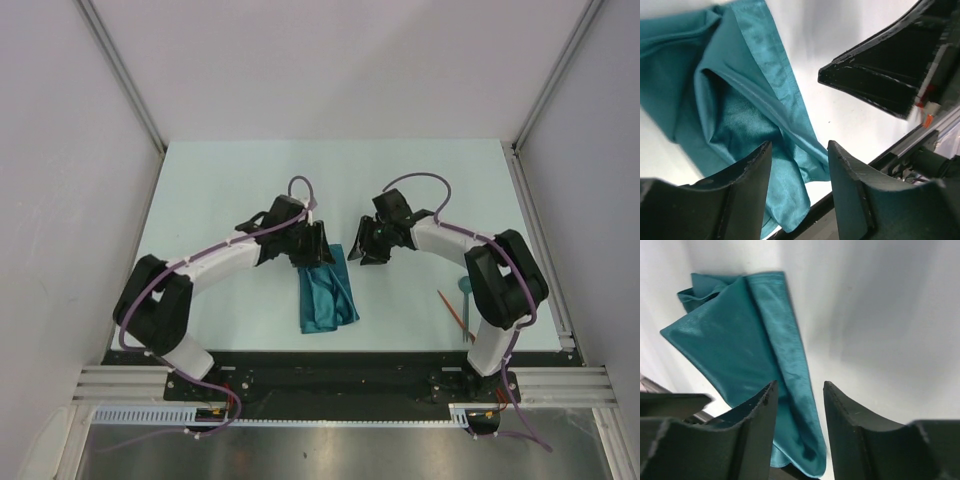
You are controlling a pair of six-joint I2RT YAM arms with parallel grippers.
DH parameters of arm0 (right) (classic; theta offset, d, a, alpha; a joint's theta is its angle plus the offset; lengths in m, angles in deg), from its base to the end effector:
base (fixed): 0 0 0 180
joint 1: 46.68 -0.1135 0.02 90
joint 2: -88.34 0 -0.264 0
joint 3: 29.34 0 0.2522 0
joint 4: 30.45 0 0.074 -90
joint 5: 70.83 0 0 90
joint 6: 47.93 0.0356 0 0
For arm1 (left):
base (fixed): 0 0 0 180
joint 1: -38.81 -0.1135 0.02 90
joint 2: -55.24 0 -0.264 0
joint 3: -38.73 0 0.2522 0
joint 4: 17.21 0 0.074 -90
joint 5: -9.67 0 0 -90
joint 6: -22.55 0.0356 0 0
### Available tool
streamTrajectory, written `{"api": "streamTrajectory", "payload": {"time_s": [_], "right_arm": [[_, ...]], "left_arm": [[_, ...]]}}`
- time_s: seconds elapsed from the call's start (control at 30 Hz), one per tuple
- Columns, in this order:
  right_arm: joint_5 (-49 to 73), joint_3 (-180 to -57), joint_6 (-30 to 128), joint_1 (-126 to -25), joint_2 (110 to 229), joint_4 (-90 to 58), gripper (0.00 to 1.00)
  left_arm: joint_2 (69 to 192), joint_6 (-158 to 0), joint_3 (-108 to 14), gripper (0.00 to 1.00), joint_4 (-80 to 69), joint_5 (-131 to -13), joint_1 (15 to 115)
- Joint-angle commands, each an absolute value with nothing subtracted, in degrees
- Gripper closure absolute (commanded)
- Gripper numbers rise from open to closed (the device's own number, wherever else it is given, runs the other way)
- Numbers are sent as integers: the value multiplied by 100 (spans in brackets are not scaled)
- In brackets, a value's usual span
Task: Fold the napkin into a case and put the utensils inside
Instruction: Fold the 2/3-rectangle-folded napkin at the center of the board.
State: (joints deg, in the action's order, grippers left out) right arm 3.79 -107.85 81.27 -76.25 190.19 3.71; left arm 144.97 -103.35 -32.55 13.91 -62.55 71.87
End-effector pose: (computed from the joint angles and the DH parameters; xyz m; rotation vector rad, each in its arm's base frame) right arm 0.3119 0.1878 0.1806 0.1218 2.7232 0.7519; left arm 0.2689 -0.1880 0.2155 0.0850 2.5955 -0.8747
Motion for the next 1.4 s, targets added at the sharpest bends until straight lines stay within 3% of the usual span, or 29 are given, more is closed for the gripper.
{"api": "streamTrajectory", "payload": {"time_s": [0.0, 0.13, 0.33, 0.8, 1.03, 1.37], "right_arm": [[-140, -10691, 7942, -7666, 19162, -271, 55], [-324, -10340, 7978, -7674, 19100, -491, 56], [-614, -9786, 8136, -7823, 18977, -843, 58], [-712, -9223, 8479, -7982, 18705, -1055, 62], [-447, -8819, 8917, -7973, 18037, -658, 42], [-729, -8317, 9894, -8184, 18238, -2125, 43]], "left_arm": [[14893, -10375, -3550, 46, 1675, -6406, 7292], [15121, -10217, -3761, 50, 1922, -6635, 7300], [15315, -10129, -3840, 73, 2098, -6863, 7292], [15280, -10006, -3787, 86, 2221, -6961, 7239], [15254, -9900, -3752, 95, 2239, -6926, 7160], [15174, -9847, -3691, 99, 2230, -6882, 7107]]}}
